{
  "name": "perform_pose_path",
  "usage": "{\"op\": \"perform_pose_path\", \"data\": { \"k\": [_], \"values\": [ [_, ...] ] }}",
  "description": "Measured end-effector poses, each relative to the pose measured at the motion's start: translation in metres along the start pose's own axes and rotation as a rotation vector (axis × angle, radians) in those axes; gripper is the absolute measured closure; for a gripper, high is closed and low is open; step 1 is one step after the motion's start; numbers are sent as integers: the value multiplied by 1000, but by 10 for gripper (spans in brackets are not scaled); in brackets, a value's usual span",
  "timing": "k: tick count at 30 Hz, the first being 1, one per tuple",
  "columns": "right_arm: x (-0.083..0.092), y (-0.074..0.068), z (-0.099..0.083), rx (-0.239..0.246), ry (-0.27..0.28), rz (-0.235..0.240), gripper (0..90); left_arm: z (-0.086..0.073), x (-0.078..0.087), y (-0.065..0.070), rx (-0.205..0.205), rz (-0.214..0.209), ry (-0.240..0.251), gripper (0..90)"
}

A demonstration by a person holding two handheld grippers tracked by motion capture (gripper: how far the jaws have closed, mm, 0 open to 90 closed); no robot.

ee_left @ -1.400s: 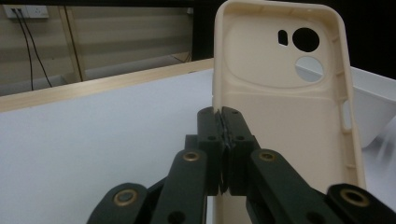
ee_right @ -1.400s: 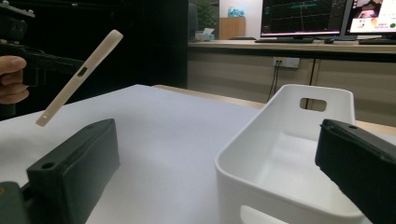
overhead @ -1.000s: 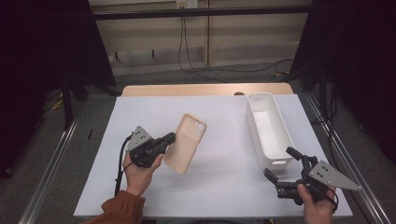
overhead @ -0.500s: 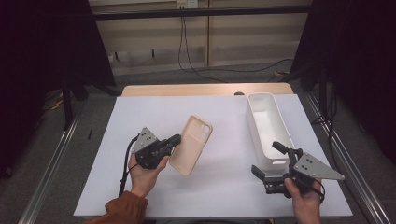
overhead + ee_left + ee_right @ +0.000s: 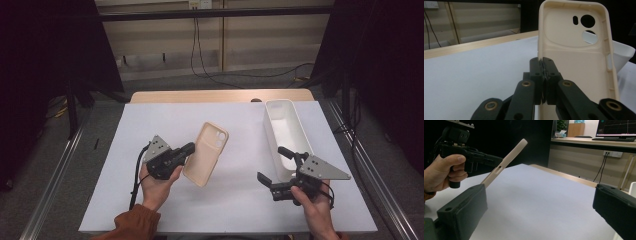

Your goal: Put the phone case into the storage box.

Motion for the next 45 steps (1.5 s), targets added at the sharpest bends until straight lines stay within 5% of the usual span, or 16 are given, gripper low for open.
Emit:
{"op": "perform_pose_path", "data": {
  "k": [30,45],
  "values": [
    [-54,-9,11,-18,-44,53,39,9,-13,13,-34,-3,15,878],
    [-68,-13,10,-44,-31,69,226,4,-19,20,-61,-17,-5,877]
  ]
}}
Point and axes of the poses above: each handheld gripper's, and its own axes: x roughly backward along the jaws, z roughly out of its top, y roughly to its right, the point moved 10 cm from there along -x, roughly forward along the jaws, and after that the axes turned 14 degrees about -x, right-handed, at the moved point
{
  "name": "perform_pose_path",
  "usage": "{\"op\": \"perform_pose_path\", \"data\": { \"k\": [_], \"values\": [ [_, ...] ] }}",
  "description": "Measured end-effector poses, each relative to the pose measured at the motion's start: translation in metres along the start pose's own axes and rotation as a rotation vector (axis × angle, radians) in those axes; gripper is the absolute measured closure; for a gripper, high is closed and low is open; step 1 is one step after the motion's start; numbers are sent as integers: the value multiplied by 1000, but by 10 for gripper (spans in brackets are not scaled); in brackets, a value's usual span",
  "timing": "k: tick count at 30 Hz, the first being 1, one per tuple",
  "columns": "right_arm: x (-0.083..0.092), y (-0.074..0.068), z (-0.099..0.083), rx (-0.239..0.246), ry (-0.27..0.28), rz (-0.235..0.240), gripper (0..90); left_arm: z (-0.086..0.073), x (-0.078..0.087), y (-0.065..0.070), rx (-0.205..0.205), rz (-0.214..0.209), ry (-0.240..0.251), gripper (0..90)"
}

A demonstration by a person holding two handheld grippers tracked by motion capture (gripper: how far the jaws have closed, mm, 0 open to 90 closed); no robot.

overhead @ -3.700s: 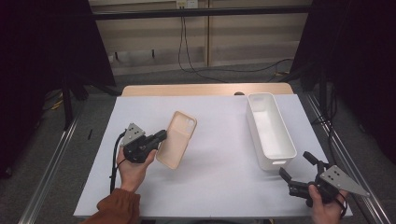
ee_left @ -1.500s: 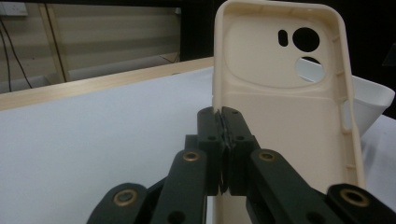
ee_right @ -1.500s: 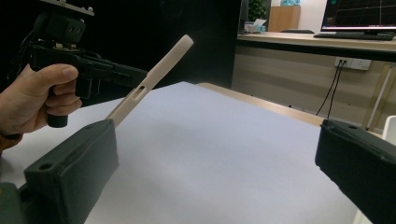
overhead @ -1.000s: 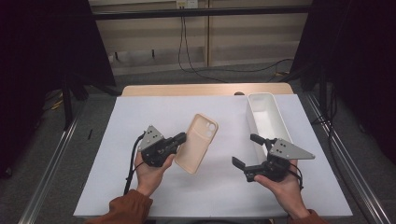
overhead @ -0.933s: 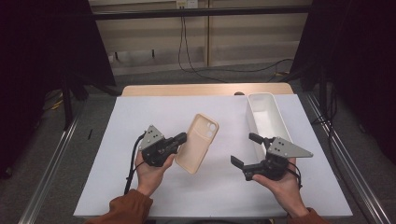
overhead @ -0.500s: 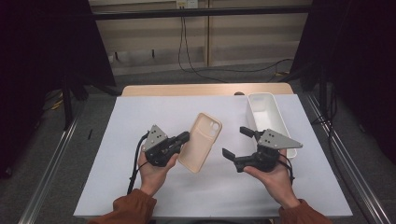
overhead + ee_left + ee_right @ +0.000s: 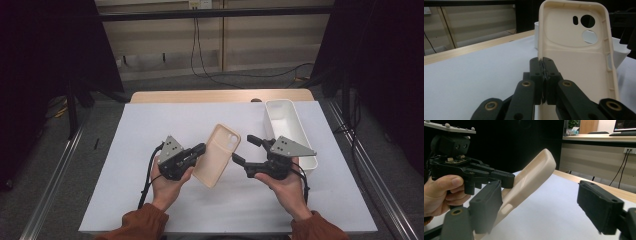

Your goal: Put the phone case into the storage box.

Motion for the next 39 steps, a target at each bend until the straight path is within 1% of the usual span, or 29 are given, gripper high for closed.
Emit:
{"op": "perform_pose_path", "data": {
  "k": [2,3,8,11,12,15,18,20,21,25,30,32,39],
  "values": [
    [-3,0,-2,1,-12,1,267,0,-1,1,-3,0,-2,877],
    [-3,0,-2,1,-12,1,267,0,-1,1,-3,0,-2,878],
    [-7,0,-3,-9,-18,1,337,0,-1,2,-8,1,0,877],
    [-9,-1,-4,-8,-25,5,401,0,-1,2,-10,2,2,877],
    [-10,-1,-5,-9,-26,4,438,0,-1,2,-7,-1,0,877],
    [-10,0,-6,-14,-28,5,445,0,-2,2,-6,-1,0,878],
    [-11,1,-7,-15,-34,2,479,0,-2,3,-7,-1,1,877],
    [-12,2,-9,-15,-39,5,542,0,-2,4,-15,-5,0,877],
    [-12,2,-9,-15,-39,5,542,0,-2,4,-15,-5,0,877],
    [-13,4,-10,-24,-42,1,594,0,-1,4,-17,-2,0,877],
    [-12,5,-10,-23,-43,-6,617,0,-2,5,-13,-2,0,876],
    [-12,7,-11,-20,-46,-14,631,-1,-2,6,-23,-5,-7,876],
    [-10,7,-10,-26,-44,-14,667,-1,-2,7,-20,-6,-4,875]
  ]
}}
Point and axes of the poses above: each handheld gripper's, and its own axes: x roughly backward along the jaws, z roughly out of its top, y roughly to its right, the point moved 10 cm from there along -x, roughly forward along the jaws, and after that the axes turned 14 degrees about -x, right-handed, at the moved point
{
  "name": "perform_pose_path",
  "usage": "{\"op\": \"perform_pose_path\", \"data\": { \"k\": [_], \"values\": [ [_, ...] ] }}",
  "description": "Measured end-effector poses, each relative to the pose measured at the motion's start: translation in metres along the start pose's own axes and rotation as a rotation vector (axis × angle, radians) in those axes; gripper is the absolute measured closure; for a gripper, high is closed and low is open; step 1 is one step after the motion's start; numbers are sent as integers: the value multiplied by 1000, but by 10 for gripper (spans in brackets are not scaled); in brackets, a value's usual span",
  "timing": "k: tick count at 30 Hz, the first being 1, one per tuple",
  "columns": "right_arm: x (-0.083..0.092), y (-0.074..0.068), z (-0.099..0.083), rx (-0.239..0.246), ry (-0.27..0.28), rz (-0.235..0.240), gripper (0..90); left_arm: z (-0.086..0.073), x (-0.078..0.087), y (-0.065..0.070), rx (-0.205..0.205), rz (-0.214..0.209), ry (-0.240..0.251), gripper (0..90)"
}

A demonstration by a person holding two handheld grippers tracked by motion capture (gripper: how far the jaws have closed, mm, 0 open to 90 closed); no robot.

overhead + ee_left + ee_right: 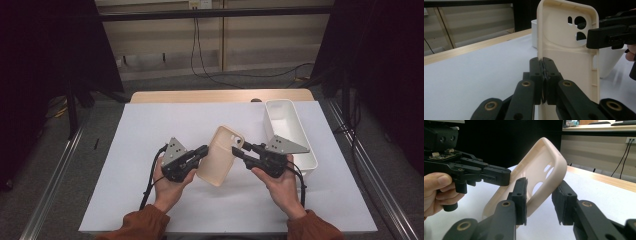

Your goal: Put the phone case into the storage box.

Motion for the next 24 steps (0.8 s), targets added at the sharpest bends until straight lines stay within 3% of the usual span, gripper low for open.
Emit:
{"op": "perform_pose_path", "data": {
  "k": [11,24],
  "values": [
    [3,-2,4,1,24,16,772,-5,-3,5,-13,-14,-20,874],
    [4,-4,7,9,42,24,797,-7,-6,7,-6,-23,-30,875]
  ]
}}
Point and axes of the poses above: each handheld gripper's, and its own axes: x roughly backward along the jaws, z roughly out of its top, y roughly to its right, the point moved 10 cm from there along -x, roughly forward along the jaws, and after that the axes turned 14 degrees about -x, right-handed, at the moved point
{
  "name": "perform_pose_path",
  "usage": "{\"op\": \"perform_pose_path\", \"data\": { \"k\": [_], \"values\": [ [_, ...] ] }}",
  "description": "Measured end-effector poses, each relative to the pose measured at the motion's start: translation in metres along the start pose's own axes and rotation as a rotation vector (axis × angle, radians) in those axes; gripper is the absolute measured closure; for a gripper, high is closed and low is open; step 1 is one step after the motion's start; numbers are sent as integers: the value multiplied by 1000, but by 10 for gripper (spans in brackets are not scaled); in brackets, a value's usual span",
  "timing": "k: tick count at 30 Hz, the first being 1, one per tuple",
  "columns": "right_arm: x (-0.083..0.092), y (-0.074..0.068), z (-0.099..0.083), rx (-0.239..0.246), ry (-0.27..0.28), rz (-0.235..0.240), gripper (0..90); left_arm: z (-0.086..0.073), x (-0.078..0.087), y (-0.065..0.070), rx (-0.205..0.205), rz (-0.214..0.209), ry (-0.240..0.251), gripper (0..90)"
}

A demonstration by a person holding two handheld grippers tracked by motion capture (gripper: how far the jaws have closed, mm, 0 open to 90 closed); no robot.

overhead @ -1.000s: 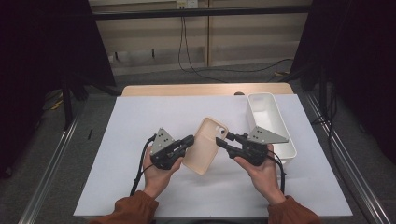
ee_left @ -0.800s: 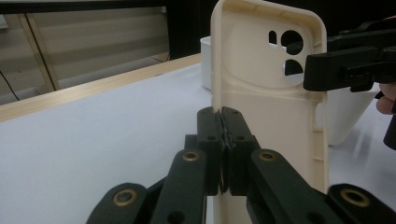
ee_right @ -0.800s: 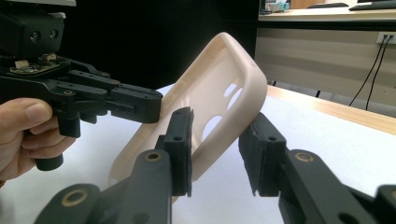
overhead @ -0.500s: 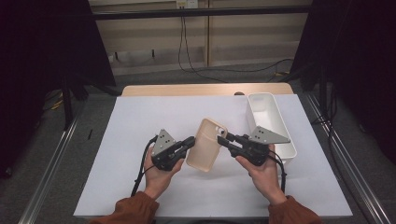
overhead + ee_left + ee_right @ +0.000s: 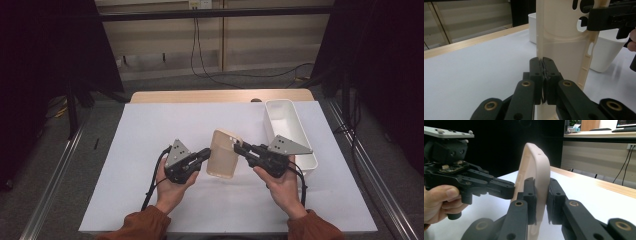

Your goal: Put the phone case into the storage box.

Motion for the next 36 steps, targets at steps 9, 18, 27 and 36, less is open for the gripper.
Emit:
{"op": "perform_pose_path", "data": {
  "k": [9,18,27,36],
  "values": [
    [0,-3,0,2,1,21,802,-3,-4,0,36,-28,1,871],
    [1,-2,1,7,-1,26,806,-8,-7,-1,79,-69,-1,865],
    [2,-1,3,6,3,31,806,-9,-8,-4,81,-70,-1,672],
    [6,3,8,-2,17,33,806,-6,-6,-11,108,-37,36,342]
  ]
}}
Point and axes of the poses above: each handheld gripper's, and its own axes: x roughly backward along the jaws, z roughly out of its top, y roughly to its right, the point moved 10 cm from there along -x, roughly forward along the jaws, and after that the axes turned 14 degrees about -x, right-handed, at the moved point
